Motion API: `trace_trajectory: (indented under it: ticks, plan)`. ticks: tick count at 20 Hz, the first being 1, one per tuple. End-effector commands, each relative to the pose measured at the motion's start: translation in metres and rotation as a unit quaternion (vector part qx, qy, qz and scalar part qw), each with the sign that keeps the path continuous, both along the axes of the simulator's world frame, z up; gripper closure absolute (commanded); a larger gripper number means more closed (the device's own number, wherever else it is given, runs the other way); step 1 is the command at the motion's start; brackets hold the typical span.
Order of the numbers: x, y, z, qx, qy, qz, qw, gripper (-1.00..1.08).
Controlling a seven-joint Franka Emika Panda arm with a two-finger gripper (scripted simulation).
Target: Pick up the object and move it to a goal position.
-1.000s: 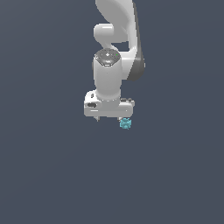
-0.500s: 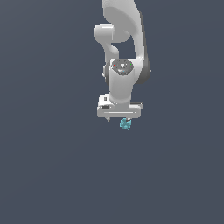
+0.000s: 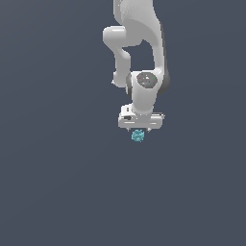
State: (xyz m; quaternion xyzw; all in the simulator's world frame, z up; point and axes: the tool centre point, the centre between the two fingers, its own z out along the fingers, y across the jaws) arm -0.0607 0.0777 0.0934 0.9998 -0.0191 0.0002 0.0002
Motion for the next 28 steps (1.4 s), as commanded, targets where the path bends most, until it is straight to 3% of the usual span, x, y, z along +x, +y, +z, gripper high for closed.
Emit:
trace_trajectory:
  ticks: [1, 21, 22, 28]
  plan:
    - [-0.003, 0.003, -0.003, 0.0, 0.0, -0.002, 1.0, -0.92]
    - [-0.004, 0.004, -0.054, 0.0, 0.0, -0.002, 1.0, -0.92]
    - [-0.004, 0.004, -0.054, 0.0, 0.0, -0.002, 1.0, 1.08]
    - [-0.004, 0.004, -0.054, 0.0, 0.0, -0.002, 1.0, 1.08]
